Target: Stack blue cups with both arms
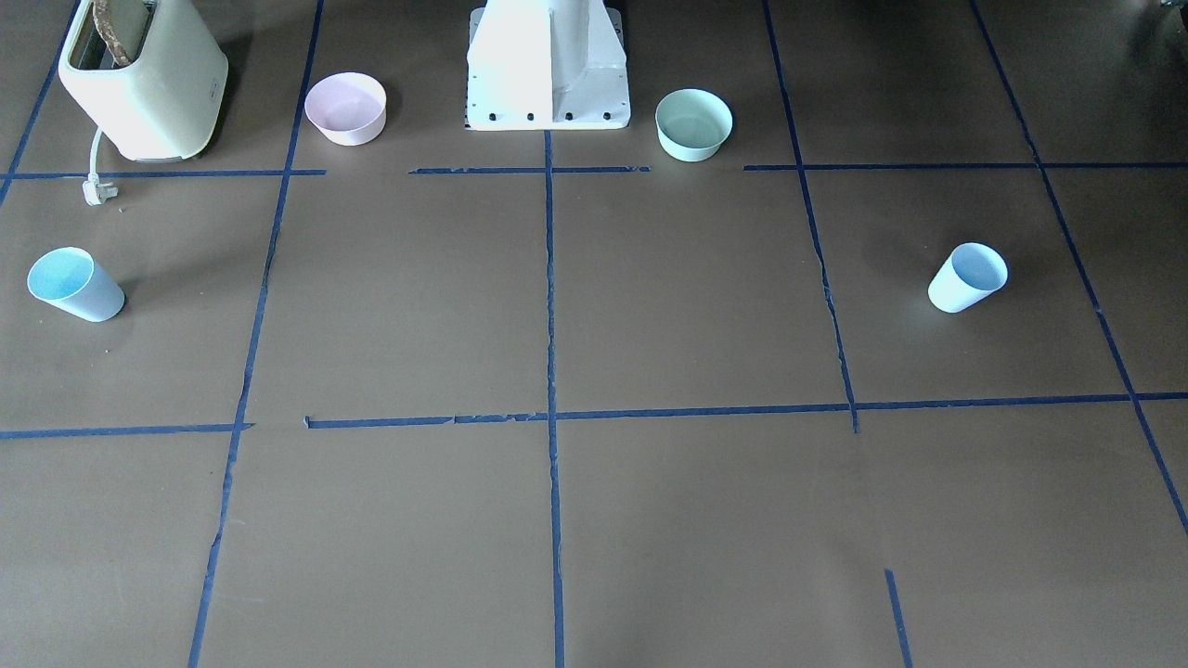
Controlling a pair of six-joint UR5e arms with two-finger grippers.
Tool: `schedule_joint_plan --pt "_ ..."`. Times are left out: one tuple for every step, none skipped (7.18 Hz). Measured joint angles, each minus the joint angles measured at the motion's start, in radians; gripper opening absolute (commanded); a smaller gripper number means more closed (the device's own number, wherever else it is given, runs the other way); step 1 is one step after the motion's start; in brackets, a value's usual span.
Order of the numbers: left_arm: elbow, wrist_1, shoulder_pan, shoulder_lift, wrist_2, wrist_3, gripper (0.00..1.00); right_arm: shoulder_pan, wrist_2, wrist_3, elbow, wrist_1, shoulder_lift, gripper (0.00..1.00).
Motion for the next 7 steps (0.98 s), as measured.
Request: schedule_joint_plan --pt "-0.015 -0.006 -0.001 0.006 -0.003 0.0 1.0 0.0 0.0 0.001 0.0 0.001 -0.001 1.0" --pt "-0.027 -0.017 -0.001 0.019 -0.008 0.01 1.0 -0.001 0.0 0.002 0.001 0.002 -0.001 1.0" --pt "-0.03 -0.021 0.002 0.026 -0.01 0.012 1.0 -0.001 0.0 0.002 0.001 0.002 0.0 1.0" --pt "-0.033 -0.024 0.002 0.031 -0.009 0.012 1.0 -0.001 0.0 0.002 0.003 0.003 0.001 1.0" --pt "-0.031 -0.027 0.003 0.033 -0.009 0.008 1.0 -0.001 0.001 0.002 0.004 0.003 0.002 1.0" --pt "-0.031 -0.032 0.003 0.039 -0.01 0.0 1.0 -0.002 0.003 0.002 0.006 0.003 0.002 1.0" --pt "-0.033 -0.035 0.004 0.047 -0.012 -0.002 1.0 -0.002 0.006 0.003 0.008 0.003 0.002 1.0"
